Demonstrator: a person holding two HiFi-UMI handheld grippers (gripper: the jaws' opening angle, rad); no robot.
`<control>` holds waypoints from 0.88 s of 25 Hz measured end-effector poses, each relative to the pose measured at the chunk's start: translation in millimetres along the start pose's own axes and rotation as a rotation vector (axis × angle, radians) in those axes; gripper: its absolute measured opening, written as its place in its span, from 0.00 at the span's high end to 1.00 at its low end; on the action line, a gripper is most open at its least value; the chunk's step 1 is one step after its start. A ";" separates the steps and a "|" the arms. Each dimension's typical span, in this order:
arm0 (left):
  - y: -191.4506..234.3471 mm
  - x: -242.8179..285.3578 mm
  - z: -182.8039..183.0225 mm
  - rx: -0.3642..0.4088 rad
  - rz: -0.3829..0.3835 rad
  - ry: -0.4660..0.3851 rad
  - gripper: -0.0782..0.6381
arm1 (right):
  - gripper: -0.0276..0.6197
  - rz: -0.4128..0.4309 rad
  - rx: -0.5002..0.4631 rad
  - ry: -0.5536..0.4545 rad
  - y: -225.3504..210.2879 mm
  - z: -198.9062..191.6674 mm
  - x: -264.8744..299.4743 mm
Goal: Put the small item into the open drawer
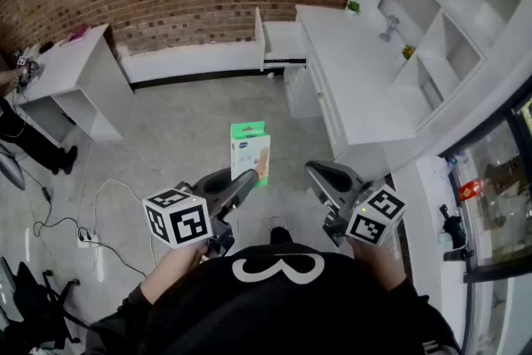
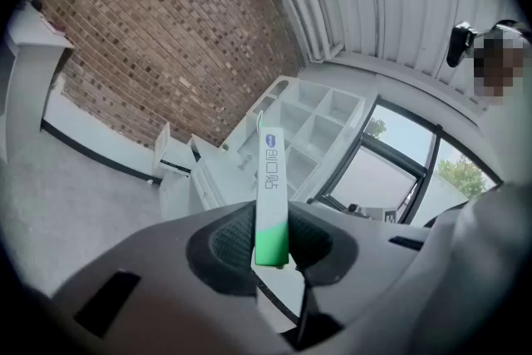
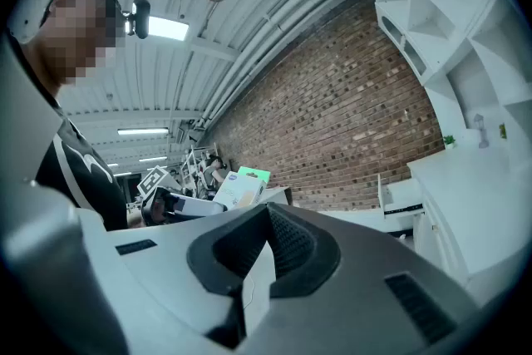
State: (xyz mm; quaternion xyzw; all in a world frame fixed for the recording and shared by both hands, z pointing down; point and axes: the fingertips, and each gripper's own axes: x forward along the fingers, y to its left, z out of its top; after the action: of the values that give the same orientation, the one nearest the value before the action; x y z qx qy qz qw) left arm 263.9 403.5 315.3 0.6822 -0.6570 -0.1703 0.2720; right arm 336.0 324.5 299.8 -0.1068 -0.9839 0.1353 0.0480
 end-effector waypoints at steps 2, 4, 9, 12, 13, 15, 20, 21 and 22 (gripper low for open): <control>-2.9 -3.8 0.8 0.015 0.015 -0.012 0.78 | 0.95 0.002 -0.012 -0.005 2.9 2.8 -4.2; -6.3 -8.3 1.8 0.025 0.022 -0.020 0.78 | 0.95 0.004 -0.026 -0.010 7.4 5.8 -6.4; -9.2 -18.2 5.2 0.049 0.040 -0.035 0.78 | 0.95 0.023 -0.048 -0.017 16.2 10.0 -1.0; -11.0 -16.8 4.9 0.066 0.059 -0.041 0.78 | 0.95 0.041 -0.023 -0.009 13.4 4.8 0.3; -10.9 -16.4 4.8 0.075 0.065 -0.041 0.78 | 0.94 0.052 -0.015 -0.006 13.5 3.1 2.0; -7.5 -15.8 6.4 0.094 0.076 -0.038 0.78 | 0.94 0.070 -0.005 -0.006 13.6 1.7 7.8; 2.9 -10.4 9.8 0.099 0.086 -0.046 0.78 | 0.94 0.070 0.003 -0.009 -0.9 -2.9 18.2; 4.9 -7.9 10.5 0.108 0.088 -0.047 0.78 | 0.94 0.075 0.005 -0.016 -5.0 -3.0 20.0; 7.6 -5.3 12.4 0.121 0.090 -0.047 0.78 | 0.94 0.079 0.006 -0.024 -9.4 -2.7 23.0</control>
State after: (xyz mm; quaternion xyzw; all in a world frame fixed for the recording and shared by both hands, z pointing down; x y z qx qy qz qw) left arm 250.1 407.1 309.3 0.6630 -0.7023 -0.1339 0.2220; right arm 312.1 321.4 306.6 -0.1440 -0.9789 0.1413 0.0310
